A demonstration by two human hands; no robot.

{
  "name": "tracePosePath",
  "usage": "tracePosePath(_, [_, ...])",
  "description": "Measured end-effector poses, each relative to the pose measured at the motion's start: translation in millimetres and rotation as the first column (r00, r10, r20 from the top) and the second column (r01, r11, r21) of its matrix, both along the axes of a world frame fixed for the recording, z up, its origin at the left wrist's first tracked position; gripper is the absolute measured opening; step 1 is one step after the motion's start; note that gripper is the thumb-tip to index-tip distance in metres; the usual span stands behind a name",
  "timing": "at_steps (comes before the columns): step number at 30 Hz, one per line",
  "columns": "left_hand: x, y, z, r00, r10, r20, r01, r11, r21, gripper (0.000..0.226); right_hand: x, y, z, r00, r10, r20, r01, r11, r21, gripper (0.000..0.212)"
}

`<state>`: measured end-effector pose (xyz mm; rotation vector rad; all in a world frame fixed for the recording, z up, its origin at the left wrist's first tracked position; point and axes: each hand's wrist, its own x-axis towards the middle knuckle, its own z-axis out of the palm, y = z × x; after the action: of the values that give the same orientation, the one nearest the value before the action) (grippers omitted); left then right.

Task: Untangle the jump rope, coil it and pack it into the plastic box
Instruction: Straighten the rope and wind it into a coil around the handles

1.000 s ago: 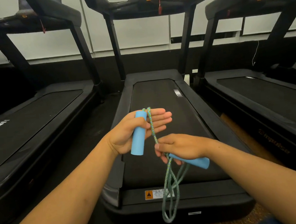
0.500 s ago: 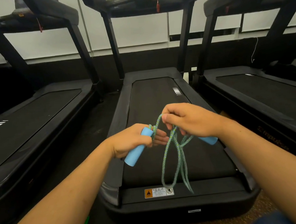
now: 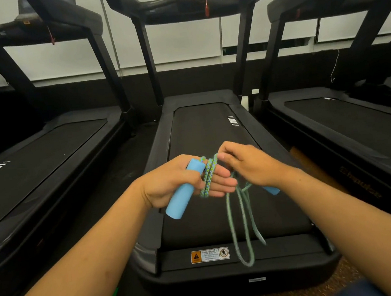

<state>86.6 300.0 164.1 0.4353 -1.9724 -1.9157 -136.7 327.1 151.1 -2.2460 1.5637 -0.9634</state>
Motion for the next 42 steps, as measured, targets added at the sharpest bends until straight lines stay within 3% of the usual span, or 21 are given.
tracePosePath(3, [-2.8,1.0,1.6,0.979,-0.049,-0.199,0.072,0.991,0.111,0.056,16.5,4.0,-8.6,0.988,0.114,0.104,-0.126,0.986,0.112,0.021])
tracePosePath(6, [-2.6,-3.6,2.0,0.937,-0.002,-0.351,0.071,0.981,0.182,0.060,29.8,9.8,-12.6,0.994,0.096,0.046,-0.105,0.964,0.243,0.027])
tracePosePath(10, [6.3,-15.9,2.5,0.909,0.153,-0.389,-0.089,0.980,0.176,0.066,38.2,20.4,-12.9,0.972,0.235,0.002,-0.218,0.899,0.381,0.031])
tracePosePath(16, [15.9,-28.4,-5.5,0.869,0.391,-0.305,-0.359,0.920,0.155,0.061,35.4,33.2,12.7,0.959,0.269,-0.085,-0.216,0.894,0.392,0.029])
tracePosePath(19, [13.1,-26.0,-7.5,0.877,0.459,-0.144,-0.462,0.887,0.009,0.061,32.9,40.8,29.1,0.964,0.233,-0.128,-0.182,0.929,0.322,0.026])
tracePosePath(23, [8.3,-14.7,-12.0,0.937,0.328,0.121,-0.298,0.930,-0.216,0.049,25.4,41.8,42.4,0.969,0.145,-0.200,-0.109,0.978,0.179,0.023])
tracePosePath(28, [4.3,-4.8,-7.0,0.961,0.161,0.225,-0.128,0.980,-0.153,0.053,8.5,22.8,32.7,0.978,0.060,-0.199,-0.042,0.995,0.092,0.020])
tracePosePath(32, [6.4,-2.9,-2.7,0.995,0.060,0.083,-0.059,0.998,-0.021,0.051,0.8,13.8,21.1,0.996,0.051,-0.070,-0.042,0.992,0.118,0.022])
tracePosePath(37, [1.3,-2.2,-2.6,0.983,0.033,-0.183,0.001,0.983,0.182,0.057,14.5,12.6,1.1,0.958,0.125,0.258,-0.186,0.956,0.227,0.020])
tracePosePath(42, [1.1,-5.4,-0.7,0.924,0.177,-0.338,-0.060,0.943,0.328,0.059,34.0,14.6,-11.8,0.952,0.141,0.271,-0.239,0.896,0.373,0.029])
